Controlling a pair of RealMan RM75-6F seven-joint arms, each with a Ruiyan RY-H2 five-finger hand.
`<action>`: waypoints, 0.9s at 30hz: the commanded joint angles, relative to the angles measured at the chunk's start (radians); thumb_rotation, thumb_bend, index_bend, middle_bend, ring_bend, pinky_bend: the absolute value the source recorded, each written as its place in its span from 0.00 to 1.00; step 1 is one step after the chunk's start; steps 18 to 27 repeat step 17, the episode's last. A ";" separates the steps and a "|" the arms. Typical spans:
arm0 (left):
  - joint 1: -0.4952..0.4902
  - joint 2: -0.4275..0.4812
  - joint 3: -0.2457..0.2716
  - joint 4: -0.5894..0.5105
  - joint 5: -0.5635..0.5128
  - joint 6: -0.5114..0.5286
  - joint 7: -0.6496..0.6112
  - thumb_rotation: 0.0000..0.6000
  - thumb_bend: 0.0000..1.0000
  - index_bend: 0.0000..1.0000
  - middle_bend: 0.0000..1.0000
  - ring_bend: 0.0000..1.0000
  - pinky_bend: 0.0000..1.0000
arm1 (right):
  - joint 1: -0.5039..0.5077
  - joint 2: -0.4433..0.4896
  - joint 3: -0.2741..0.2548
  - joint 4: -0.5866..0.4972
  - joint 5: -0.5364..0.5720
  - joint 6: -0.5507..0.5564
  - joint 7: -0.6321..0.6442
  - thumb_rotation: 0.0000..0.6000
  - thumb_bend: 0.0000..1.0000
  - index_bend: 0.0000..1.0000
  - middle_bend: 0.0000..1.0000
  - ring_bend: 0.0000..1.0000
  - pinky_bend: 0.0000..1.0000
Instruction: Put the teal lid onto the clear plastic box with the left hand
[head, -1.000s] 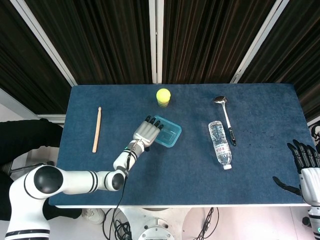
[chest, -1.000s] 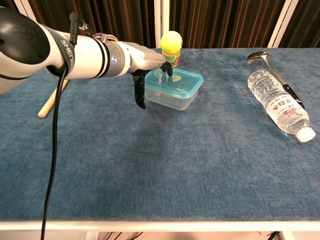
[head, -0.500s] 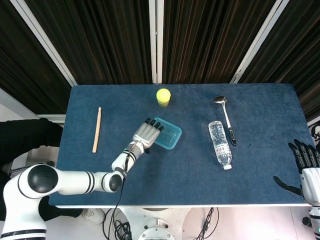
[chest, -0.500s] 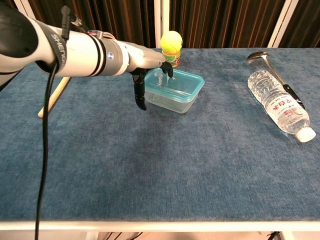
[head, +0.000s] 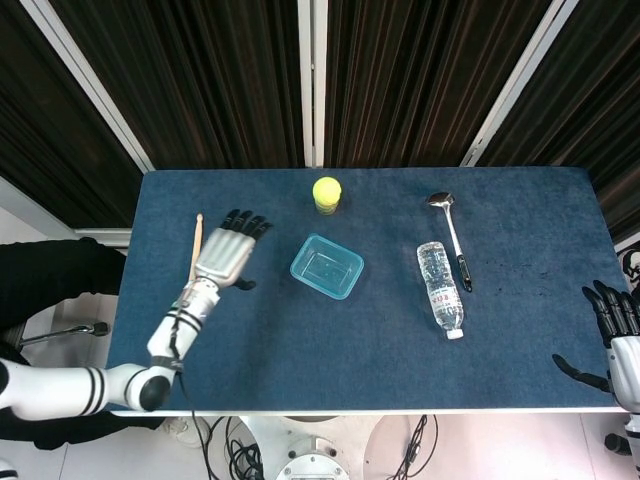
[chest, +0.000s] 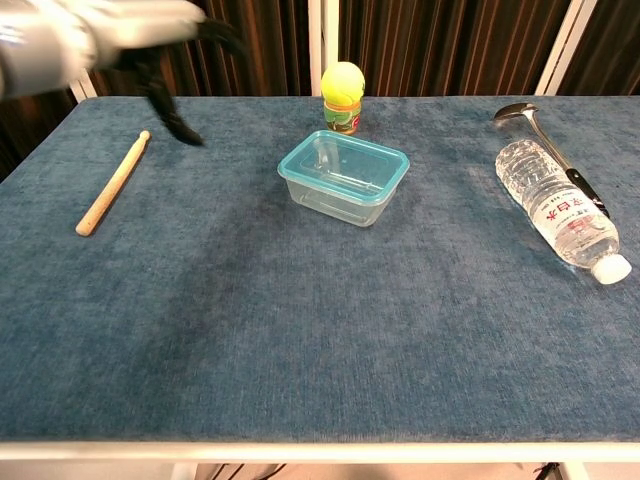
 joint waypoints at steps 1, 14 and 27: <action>0.210 0.104 0.087 -0.013 0.204 0.225 -0.153 1.00 0.00 0.17 0.10 0.00 0.02 | 0.000 0.003 -0.001 0.009 0.008 -0.009 0.019 1.00 0.07 0.00 0.00 0.00 0.00; 0.671 0.198 0.251 0.108 0.447 0.563 -0.366 1.00 0.00 0.22 0.12 0.00 0.01 | 0.025 -0.034 -0.018 0.034 -0.046 -0.026 0.029 1.00 0.07 0.00 0.00 0.00 0.00; 0.729 0.206 0.272 0.085 0.506 0.606 -0.357 1.00 0.00 0.21 0.12 0.00 0.01 | 0.027 -0.048 -0.029 0.029 -0.063 -0.028 0.015 1.00 0.07 0.00 0.00 0.00 0.00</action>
